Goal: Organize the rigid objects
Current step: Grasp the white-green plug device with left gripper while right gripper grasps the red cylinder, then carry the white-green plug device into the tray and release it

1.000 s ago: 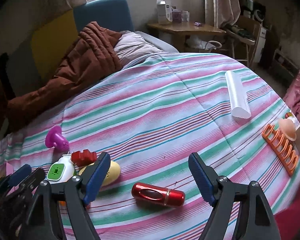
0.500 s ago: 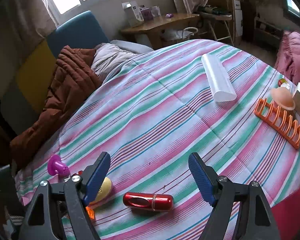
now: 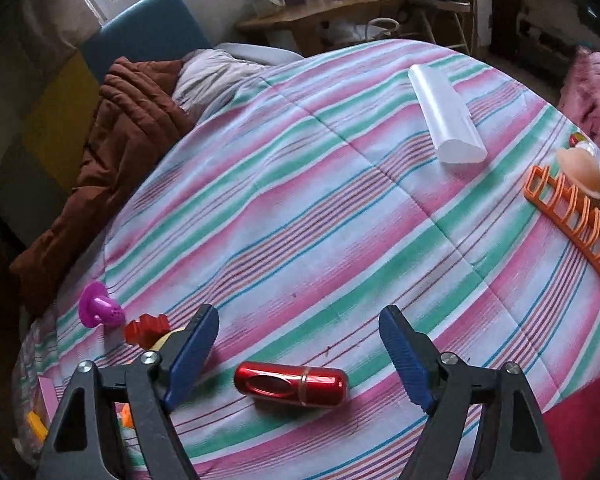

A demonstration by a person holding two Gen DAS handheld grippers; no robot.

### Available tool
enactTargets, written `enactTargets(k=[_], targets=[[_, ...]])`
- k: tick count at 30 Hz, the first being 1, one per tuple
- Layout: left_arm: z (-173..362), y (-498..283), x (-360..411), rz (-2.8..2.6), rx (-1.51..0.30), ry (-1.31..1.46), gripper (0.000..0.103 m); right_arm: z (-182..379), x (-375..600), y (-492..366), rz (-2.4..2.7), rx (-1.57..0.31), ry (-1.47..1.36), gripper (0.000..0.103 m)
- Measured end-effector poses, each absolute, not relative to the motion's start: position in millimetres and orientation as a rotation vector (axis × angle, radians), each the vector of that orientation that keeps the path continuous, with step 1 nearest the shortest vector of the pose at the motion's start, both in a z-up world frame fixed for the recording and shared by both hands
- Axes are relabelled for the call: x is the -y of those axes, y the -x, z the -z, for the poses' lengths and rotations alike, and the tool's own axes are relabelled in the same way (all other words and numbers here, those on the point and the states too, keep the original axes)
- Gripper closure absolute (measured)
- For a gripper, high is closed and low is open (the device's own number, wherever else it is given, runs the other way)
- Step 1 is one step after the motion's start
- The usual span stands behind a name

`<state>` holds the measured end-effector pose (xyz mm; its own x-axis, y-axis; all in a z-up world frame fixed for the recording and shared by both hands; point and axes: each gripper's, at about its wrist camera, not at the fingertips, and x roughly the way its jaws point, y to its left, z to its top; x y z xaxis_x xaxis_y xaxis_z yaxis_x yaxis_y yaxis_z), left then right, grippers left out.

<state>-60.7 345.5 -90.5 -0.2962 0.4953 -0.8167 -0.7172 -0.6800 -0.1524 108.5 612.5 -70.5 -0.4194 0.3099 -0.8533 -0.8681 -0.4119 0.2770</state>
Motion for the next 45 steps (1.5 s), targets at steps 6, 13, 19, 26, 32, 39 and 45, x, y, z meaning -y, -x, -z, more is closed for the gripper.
enactTargets(k=[6,13,19,26,32,39,45], targets=[[91.1,16.3,-310.9,-2.131,-0.349,1.050,0.051,82.4,-606.6,-98.4,-1.894,-0.896,1.068,0.014],[94.1,8.9,-310.7,-2.176,-0.325,1.013,0.051,101.7,-595.0,-80.3,-1.881,-0.818,1.229,0.013],[101.1,7.9,-309.1,-2.174,-0.301,1.036,0.051,109.4,-590.1,-71.7,-1.876,-0.744,1.268,0.018],[111.5,4.5,-315.5,-2.181,-0.368,1.030,0.051,109.5,-566.6,-54.9,-1.948,-0.582,1.331,0.029],[110.9,4.0,-311.4,-2.169,-0.364,1.023,0.051,112.8,-559.5,-48.1,-2.006,-0.557,1.370,0.028],[98.9,-0.3,-297.3,-2.171,-0.330,1.052,0.051,117.3,-556.1,-43.8,-2.017,-0.547,1.365,0.028],[72.8,-10.7,-274.0,-2.185,-0.294,1.009,0.051,119.1,-554.0,-40.3,-2.019,-0.509,1.366,0.028]])
